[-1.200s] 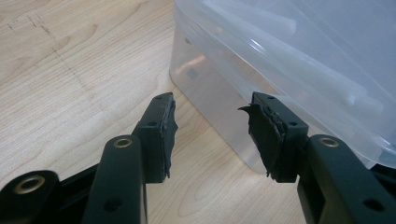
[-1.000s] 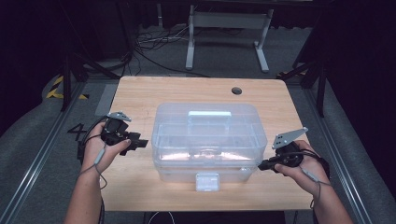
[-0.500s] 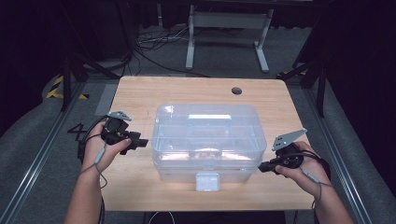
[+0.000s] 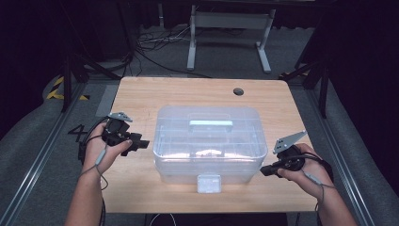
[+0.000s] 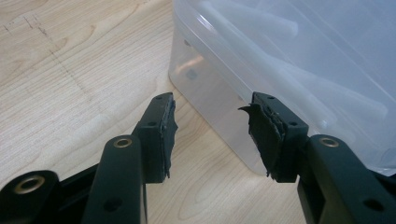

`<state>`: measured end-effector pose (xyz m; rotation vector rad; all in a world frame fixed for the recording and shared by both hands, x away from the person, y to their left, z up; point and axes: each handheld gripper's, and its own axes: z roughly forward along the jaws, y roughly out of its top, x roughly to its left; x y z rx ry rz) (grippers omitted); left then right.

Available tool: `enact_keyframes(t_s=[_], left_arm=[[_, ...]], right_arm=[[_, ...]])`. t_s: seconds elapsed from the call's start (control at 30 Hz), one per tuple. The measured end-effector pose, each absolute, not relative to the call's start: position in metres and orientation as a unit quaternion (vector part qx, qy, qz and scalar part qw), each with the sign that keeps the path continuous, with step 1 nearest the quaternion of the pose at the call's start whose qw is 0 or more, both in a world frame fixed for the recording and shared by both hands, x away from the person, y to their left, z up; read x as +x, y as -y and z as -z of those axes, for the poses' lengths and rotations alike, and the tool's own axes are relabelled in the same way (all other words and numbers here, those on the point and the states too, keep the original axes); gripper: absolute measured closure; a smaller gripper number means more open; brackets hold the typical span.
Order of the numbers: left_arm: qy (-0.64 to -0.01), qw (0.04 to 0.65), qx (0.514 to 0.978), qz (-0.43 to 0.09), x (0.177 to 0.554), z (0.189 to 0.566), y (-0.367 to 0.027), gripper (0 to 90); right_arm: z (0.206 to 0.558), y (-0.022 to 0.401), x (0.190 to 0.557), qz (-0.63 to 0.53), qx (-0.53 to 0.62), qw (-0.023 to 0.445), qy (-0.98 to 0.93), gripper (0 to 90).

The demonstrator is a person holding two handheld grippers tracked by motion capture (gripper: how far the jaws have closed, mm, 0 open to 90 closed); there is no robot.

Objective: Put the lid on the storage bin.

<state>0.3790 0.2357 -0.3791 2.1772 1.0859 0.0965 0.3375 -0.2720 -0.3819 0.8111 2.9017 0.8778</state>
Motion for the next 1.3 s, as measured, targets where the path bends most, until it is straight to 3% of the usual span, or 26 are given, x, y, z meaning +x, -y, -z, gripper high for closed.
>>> enact_keyframes(t_s=[0.53,1.3], left_arm=[[-0.421,0.348,0.837,-0.041,0.377,0.379,-0.238,51.3],[-0.444,0.366,0.814,-0.074,0.355,0.384,-0.257,40.3]], right_arm=[[0.380,0.274,0.336,-0.283,0.251,-0.015,-0.925,90.0],[0.340,0.303,0.344,-0.369,0.260,0.047,-0.891,89.5]])
